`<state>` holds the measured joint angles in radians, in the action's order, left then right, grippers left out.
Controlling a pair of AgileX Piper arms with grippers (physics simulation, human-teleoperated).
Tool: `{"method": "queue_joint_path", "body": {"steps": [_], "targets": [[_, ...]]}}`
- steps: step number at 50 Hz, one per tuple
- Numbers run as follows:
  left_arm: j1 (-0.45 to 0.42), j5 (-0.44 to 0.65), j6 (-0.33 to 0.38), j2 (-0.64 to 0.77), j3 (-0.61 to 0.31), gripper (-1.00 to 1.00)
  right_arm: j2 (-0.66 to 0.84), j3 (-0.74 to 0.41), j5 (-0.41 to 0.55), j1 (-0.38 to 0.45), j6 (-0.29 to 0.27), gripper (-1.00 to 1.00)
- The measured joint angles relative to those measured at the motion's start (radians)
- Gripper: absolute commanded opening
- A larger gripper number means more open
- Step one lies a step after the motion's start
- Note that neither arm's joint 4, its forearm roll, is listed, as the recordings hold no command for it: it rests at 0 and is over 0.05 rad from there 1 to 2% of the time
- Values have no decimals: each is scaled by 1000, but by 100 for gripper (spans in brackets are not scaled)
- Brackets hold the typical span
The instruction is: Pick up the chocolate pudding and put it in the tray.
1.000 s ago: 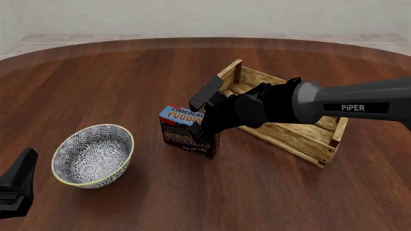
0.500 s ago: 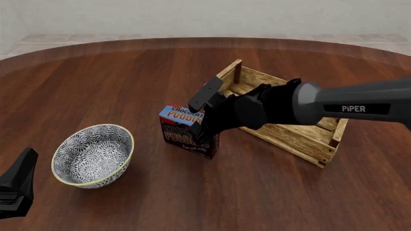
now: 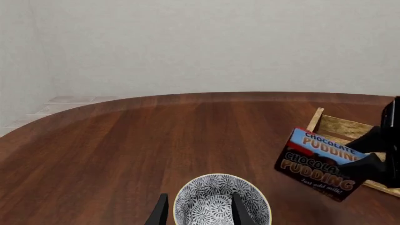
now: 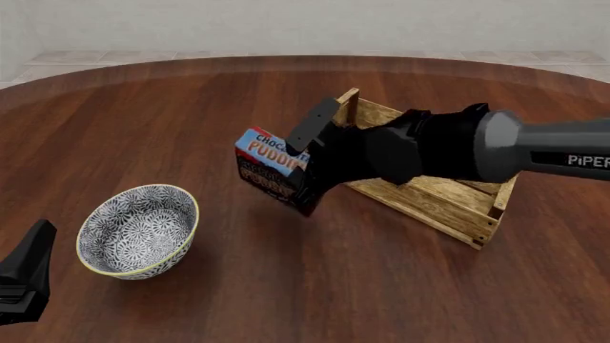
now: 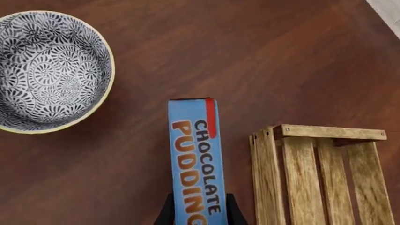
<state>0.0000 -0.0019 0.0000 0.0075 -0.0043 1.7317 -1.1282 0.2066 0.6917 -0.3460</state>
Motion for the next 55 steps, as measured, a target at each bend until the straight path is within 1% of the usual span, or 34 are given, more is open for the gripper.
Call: {"method": "queue_joint_path", "body": {"steps": [12,22,32,47,55], "targets": [[0,0,0,0,0,100,-118,-5,61,-19,-38,-100],[0,0,0,0,0,100,-195,-29,127,-53,-83,-100],[0,0,0,0,0,100,-257,-49,184,-101,-130,-100],[0,0,0,0,0,100,-324,-62,237,-183,-186,-100],[0,0,0,0,0,100,-336,-61,246,-241,-214,-100]]}}
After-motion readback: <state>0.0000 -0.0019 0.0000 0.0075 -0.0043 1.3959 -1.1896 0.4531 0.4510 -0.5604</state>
